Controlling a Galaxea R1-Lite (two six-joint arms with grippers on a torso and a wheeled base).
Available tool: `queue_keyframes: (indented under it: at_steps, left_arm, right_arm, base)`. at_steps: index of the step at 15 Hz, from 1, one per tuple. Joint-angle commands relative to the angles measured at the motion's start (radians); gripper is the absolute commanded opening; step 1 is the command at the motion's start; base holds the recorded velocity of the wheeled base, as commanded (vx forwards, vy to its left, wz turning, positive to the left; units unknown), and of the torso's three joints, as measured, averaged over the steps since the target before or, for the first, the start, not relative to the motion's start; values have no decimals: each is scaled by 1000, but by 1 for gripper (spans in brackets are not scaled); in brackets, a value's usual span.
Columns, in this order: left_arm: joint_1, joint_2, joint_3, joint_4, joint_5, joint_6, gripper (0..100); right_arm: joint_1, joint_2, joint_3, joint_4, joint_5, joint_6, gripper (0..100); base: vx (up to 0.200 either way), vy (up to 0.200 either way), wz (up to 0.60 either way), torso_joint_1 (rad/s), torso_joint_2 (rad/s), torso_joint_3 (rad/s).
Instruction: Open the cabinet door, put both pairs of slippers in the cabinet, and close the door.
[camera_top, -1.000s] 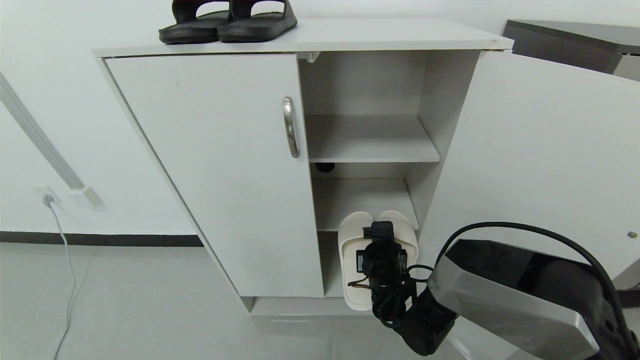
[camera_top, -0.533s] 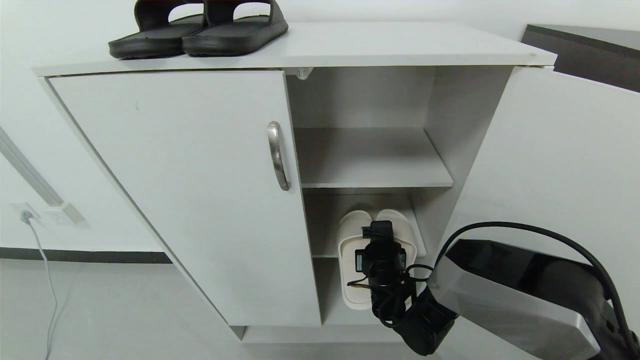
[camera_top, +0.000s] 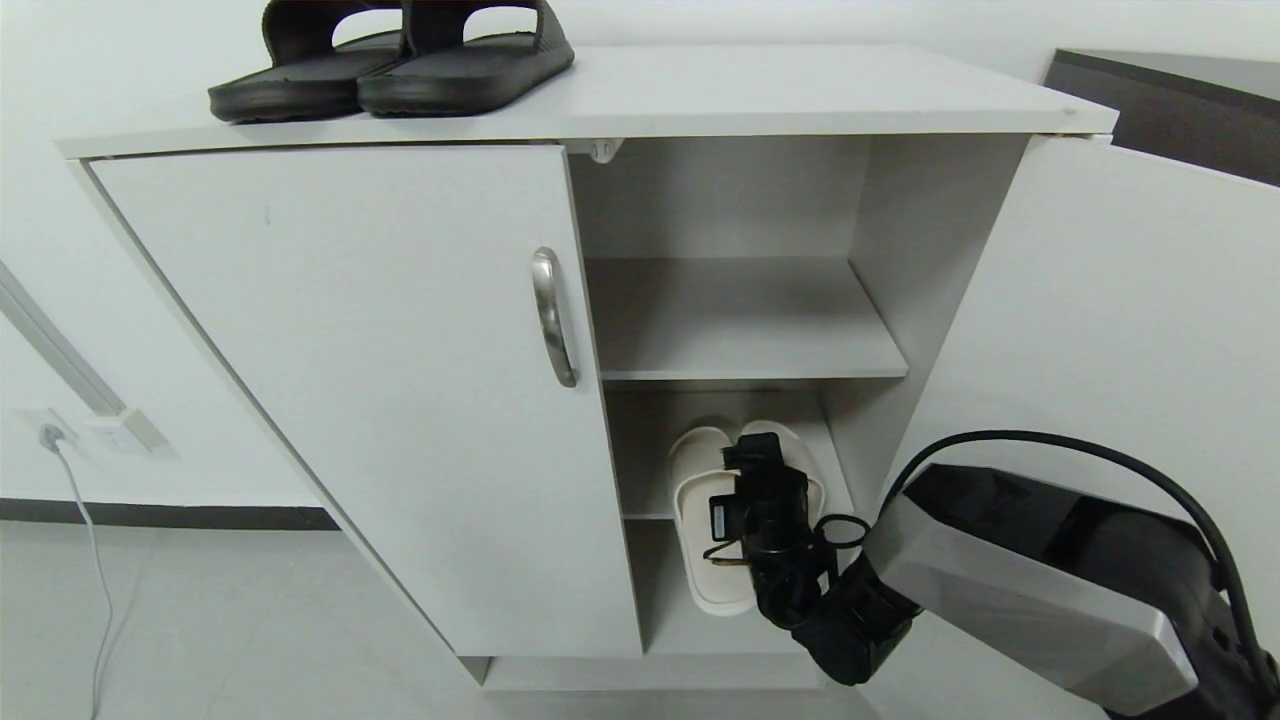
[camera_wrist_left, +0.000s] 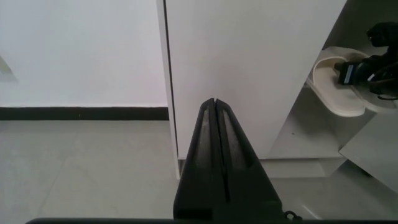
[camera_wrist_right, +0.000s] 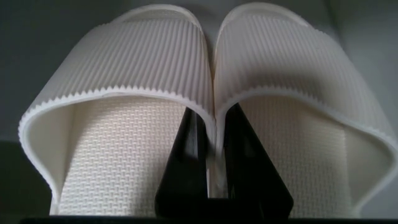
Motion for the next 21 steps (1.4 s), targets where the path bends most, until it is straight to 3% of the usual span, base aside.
queue_keyframes:
  at_steps: [1, 10, 19, 20, 21]
  left_arm:
    - [0, 1, 0, -1, 1, 0, 0]
    - [0, 1, 0, -1, 1, -2, 0]
    - [0, 1, 0, -1, 1, -2, 0]
    - [0, 1, 0, -1, 1, -2, 0]
    - [0, 1, 0, -1, 1, -2, 0]
  right_arm:
    - [-24, 26, -113, 68, 0, 1, 0]
    - [-67, 172, -559, 354, 0, 1, 0]
    - [-87, 207, -645, 426, 0, 4, 0]
    - [-85, 208, -644, 428, 0, 4, 100]
    - [-85, 207, -642, 426, 0, 6, 100]
  base:
    - [0, 0, 0, 0, 0, 0]
    - [0, 0, 0, 0, 0, 0]
    - [0, 0, 0, 0, 0, 0]
    - [0, 0, 0, 0, 0, 0]
    - [0, 0, 0, 0, 0, 0]
